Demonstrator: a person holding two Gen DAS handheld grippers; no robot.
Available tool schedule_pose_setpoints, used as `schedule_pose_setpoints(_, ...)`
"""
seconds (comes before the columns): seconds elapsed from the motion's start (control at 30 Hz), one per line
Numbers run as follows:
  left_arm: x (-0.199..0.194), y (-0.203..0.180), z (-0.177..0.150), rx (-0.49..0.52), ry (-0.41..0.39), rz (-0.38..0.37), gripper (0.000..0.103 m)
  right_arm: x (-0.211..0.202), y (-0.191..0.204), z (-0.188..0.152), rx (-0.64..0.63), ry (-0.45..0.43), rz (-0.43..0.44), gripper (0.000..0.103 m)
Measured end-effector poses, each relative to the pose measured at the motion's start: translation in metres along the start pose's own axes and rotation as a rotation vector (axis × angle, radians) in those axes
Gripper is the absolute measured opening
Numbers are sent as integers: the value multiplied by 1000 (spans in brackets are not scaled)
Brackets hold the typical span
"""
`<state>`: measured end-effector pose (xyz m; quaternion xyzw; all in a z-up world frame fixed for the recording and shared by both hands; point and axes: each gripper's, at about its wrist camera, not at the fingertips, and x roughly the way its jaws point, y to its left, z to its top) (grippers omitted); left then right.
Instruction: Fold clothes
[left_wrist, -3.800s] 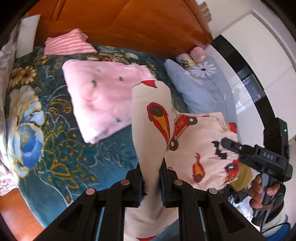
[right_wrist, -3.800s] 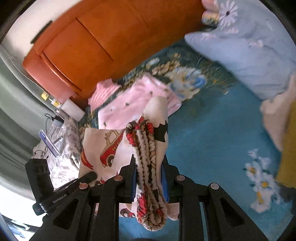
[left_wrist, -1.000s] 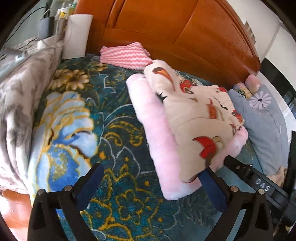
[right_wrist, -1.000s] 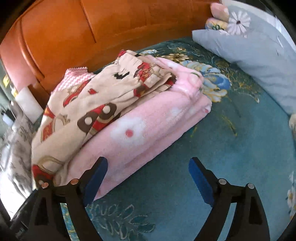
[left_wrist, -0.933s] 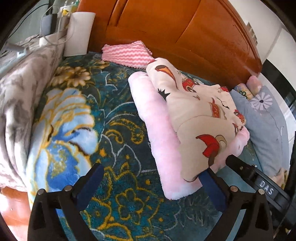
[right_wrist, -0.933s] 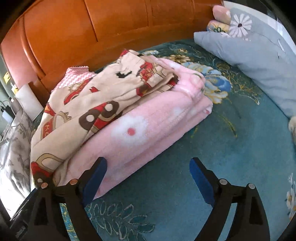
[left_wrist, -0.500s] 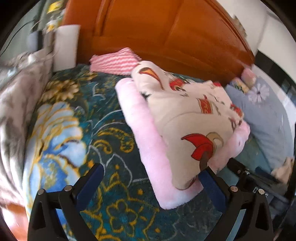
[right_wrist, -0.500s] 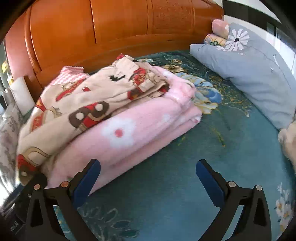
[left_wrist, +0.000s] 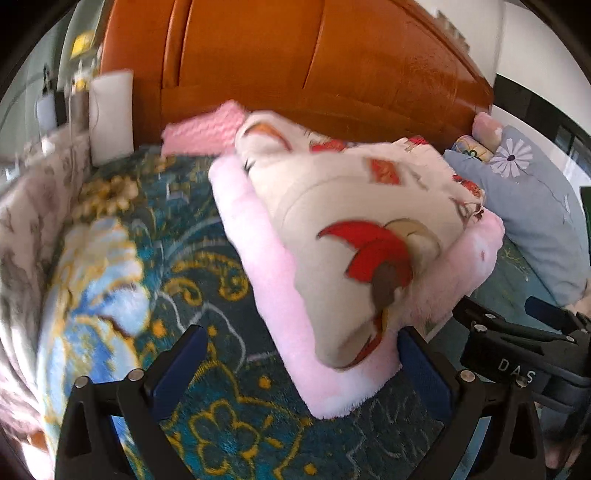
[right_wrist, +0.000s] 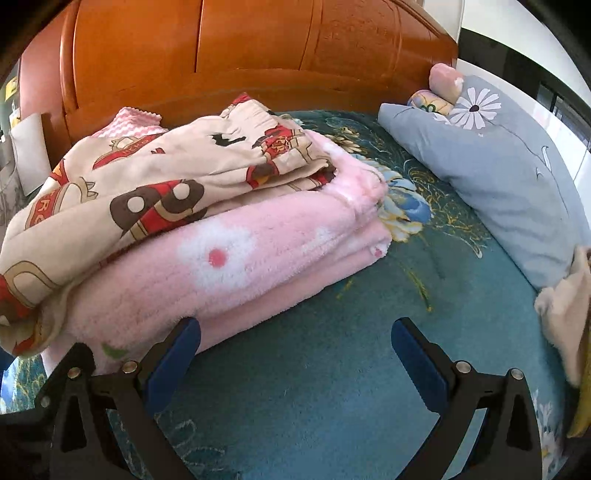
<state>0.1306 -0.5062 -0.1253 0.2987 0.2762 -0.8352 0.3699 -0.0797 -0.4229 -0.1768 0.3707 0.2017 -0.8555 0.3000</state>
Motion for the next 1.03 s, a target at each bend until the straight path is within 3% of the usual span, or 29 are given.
schedule_pose_setpoints(0.1, 3, 7, 0, -54, 11, -38, 103, 2, 2, -1, -15, 3, -8, 103)
schedule_pose_setpoints(0.37, 5, -1, -3, -39, 15, 18, 103, 5, 1, -3, -14, 24, -25, 103)
schedule_pose_setpoints(1.03, 3, -1, -4, -57, -2, 33, 103, 7, 1, -6, -7, 53, -21, 103)
